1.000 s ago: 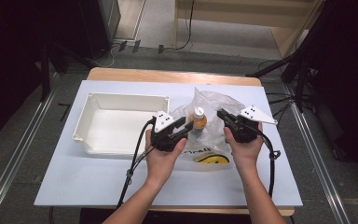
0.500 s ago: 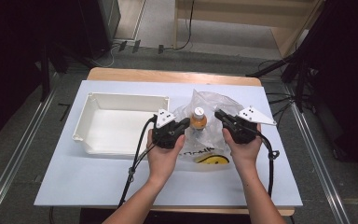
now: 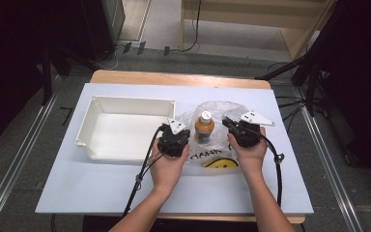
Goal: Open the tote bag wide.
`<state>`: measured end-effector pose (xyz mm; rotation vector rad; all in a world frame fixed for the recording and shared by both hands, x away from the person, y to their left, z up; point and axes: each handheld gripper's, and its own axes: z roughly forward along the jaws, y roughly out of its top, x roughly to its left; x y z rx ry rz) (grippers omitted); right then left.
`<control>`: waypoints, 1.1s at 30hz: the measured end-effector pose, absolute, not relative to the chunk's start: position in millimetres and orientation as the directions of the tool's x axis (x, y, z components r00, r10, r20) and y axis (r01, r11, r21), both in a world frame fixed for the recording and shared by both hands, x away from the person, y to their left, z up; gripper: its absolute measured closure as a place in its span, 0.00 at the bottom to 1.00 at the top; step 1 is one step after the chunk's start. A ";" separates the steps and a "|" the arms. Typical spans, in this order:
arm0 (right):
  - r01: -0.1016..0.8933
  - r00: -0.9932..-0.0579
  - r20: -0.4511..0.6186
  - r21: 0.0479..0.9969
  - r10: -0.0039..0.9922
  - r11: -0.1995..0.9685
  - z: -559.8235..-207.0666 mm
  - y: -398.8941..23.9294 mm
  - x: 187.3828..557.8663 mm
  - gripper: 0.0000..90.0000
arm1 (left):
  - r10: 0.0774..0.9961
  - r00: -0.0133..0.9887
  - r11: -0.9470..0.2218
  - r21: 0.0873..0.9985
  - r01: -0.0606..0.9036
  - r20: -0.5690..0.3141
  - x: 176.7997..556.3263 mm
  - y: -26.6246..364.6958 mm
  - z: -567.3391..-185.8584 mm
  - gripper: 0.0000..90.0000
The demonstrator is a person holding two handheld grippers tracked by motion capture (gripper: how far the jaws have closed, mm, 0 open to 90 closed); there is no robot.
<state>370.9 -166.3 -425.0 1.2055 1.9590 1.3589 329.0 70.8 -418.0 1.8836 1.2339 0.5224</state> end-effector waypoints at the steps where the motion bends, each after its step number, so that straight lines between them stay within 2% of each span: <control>1: 0.405 -0.501 0.100 0.905 0.860 0.130 -427.7 -166.7 371.9 1.00 | 0.895 0.439 -0.206 0.795 0.571 -0.083 328.3 70.2 -421.1 1.00; 6: 0.458 -0.482 0.099 0.875 0.870 0.154 -443.2 -170.8 376.4 1.00 | 0.894 0.449 -0.258 0.800 0.542 -0.015 316.8 63.5 -425.4 1.00; 12: 0.480 -0.489 0.096 0.859 0.867 0.175 -447.7 -171.1 377.4 1.00 | 0.897 0.439 -0.233 0.793 0.563 -0.048 305.2 64.7 -443.3 1.00; 18: 0.514 -0.475 0.097 0.837 0.875 0.186 -453.8 -174.4 379.9 1.00 | 0.893 0.451 -0.295 0.756 0.584 0.000 297.3 73.7 -461.6 1.00; 22: 0.557 -0.443 0.116 0.813 0.889 0.171 -460.0 -180.9 384.3 1.00 | 0.888 0.459 -0.308 0.733 0.606 -0.007 295.4 80.2 -470.5 1.00; 30: 0.591 -0.442 0.101 0.781 0.892 0.204 -467.1 -183.4 383.5 1.00 | 0.889 0.457 -0.277 0.774 0.569 -0.018 288.0 86.0 -464.5 1.00; 33: 0.595 -0.440 0.114 0.780 0.891 0.193 -469.7 -185.9 383.2 1.00 | 0.890 0.452 -0.222 0.820 0.528 -0.051 281.8 86.0 -450.4 0.93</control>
